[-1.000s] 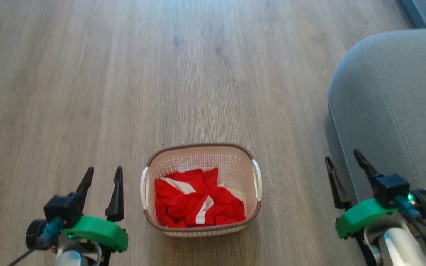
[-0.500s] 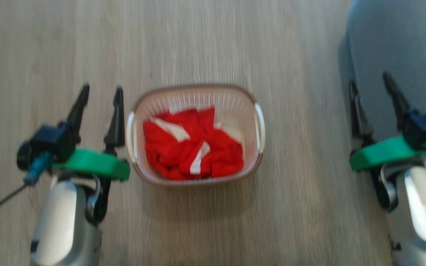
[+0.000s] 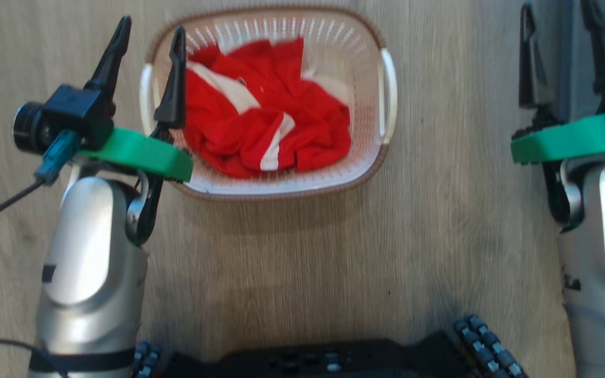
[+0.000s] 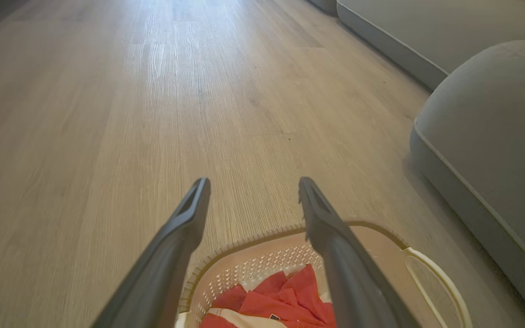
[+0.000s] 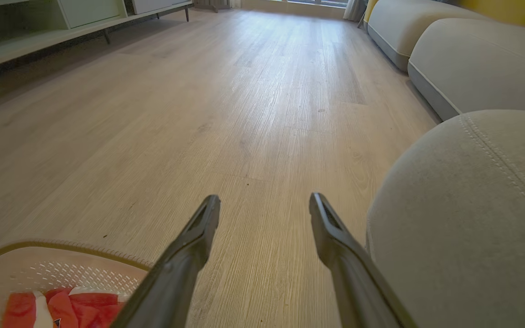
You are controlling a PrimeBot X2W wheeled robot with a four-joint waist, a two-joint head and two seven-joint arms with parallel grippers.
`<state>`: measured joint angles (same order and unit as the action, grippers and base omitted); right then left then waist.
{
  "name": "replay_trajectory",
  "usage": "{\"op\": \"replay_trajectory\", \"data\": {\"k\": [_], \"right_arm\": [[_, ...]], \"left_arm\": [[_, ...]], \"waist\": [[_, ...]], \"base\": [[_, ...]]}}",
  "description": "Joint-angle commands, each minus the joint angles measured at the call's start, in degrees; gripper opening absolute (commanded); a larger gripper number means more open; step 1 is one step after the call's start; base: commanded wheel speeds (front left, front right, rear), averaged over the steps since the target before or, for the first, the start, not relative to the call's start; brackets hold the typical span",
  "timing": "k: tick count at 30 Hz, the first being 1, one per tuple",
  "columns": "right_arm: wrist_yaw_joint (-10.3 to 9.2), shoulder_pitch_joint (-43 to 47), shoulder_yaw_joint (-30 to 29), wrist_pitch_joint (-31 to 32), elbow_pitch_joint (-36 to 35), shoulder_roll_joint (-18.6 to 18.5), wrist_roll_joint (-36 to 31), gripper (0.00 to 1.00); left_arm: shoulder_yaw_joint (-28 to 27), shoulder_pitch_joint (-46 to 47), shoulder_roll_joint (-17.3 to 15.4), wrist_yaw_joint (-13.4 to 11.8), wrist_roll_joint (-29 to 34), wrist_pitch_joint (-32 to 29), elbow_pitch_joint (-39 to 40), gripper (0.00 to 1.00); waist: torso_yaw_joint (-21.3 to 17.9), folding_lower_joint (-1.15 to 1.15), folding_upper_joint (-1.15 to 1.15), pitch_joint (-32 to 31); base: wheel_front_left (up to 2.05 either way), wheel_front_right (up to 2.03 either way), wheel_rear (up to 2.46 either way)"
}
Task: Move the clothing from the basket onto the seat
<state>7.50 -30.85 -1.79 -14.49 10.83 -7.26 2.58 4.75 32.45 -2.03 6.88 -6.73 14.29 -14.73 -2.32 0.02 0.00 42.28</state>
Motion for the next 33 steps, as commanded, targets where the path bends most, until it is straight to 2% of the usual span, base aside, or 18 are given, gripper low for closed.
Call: {"op": "replay_trajectory", "data": {"k": [1,7,13,24,33], "right_arm": [[-0.01,-0.1,1.1,-0.5,-2.3,-0.1,-0.2,1.0],[-0.01,-1.9,1.3,-0.5,-3.0,0.0,0.1,1.0],[-0.01,-3.1,3.0,-0.5,-3.2,0.7,1.1,1.0],[-0.01,-4.0,4.4,-0.5,-3.5,2.5,2.7,1.0],[-0.01,-4.1,4.6,-0.5,-3.2,3.4,3.5,1.0]], "left_arm": [[-0.6,0.4,-0.9,0.0,1.2,0.7,0.5,1.0],[5.0,5.1,-0.9,0.1,5.3,0.6,-9.0,1.0],[9.6,12.6,-0.9,0.1,7.3,-3.4,-21.3,1.0],[14.7,23.2,-0.9,-3.1,7.6,-15.0,-37.2,1.0],[17.7,28.4,-1.0,-3.5,8.6,-22.1,-47.6,1.0]], "waist": [[-0.5,-0.02,0.0,4.4],[-1.2,-0.02,0.0,7.5],[-3.0,-0.02,0.0,9.7],[-6.1,-0.02,0.0,12.9],[-7.4,-0.02,0.0,13.9]], "base": [[0.0,0.0,0.0],[0.0,0.0,0.0],[0.0,0.0,0.0],[0.0,0.0,0.0],[0.0,0.0,0.0]]}}
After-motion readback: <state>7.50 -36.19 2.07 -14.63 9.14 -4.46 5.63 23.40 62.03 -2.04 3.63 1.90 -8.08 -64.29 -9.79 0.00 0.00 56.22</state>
